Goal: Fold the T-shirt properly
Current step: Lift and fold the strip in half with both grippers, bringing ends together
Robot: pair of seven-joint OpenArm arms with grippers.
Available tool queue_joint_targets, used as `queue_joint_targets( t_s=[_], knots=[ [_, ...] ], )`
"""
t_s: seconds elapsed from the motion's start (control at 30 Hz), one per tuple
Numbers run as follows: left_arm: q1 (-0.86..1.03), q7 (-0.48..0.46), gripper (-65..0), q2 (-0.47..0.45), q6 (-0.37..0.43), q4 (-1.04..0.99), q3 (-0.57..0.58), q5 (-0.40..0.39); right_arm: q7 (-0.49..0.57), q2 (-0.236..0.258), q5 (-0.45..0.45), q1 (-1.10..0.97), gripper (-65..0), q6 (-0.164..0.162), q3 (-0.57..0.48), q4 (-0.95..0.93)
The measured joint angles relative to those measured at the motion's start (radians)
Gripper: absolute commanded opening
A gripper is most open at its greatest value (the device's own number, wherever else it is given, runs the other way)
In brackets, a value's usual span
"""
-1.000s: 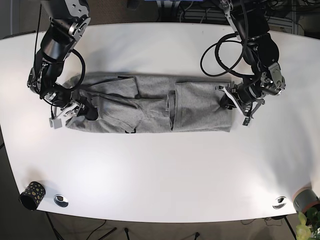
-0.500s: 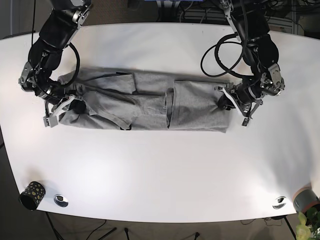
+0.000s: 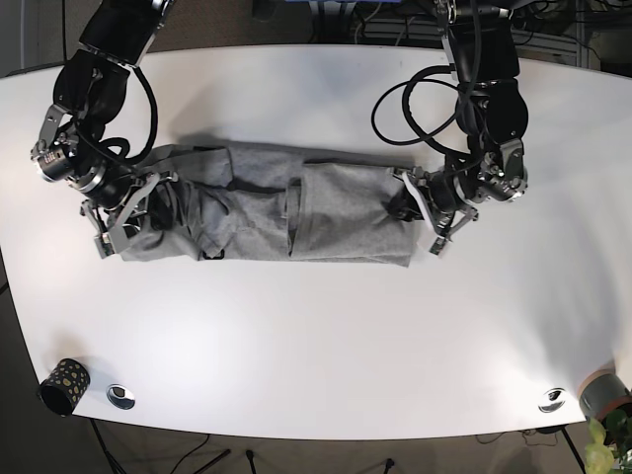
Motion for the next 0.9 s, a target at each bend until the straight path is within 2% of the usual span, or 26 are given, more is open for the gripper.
queue_joint_targets(
  t_s=[0.27,0.47,0.67,0.8,0.9],
  knots=[
    [0.0,0.005,-57.6,0.035,0.0,-0.002,0.092,0.008,0.006,-0.076,0.003,-0.016,-65.0,0.0,-0.122,0.085],
    [0.001,0.006,-57.6,0.041,0.0,-0.002,0.135,0.008,0.003,-0.155,-0.013,-0.016,-65.0,0.0,-0.217,0.079],
    [0.003,0.005,-57.6,0.042,0.0,-0.002,0.143,0.007,0.026,-0.221,-0.118,0.006,-65.0,0.0,-0.312,0.035],
    [0.003,0.005,-57.6,0.042,0.0,-0.002,0.143,0.005,0.097,-0.258,-0.163,0.041,-64.5,0.0,-0.369,-0.025],
    [0.003,0.005,-57.6,0.042,0.0,-0.003,0.143,0.004,0.142,-0.271,-0.192,0.072,-59.1,0.003,-0.399,-0.081]
  ],
)
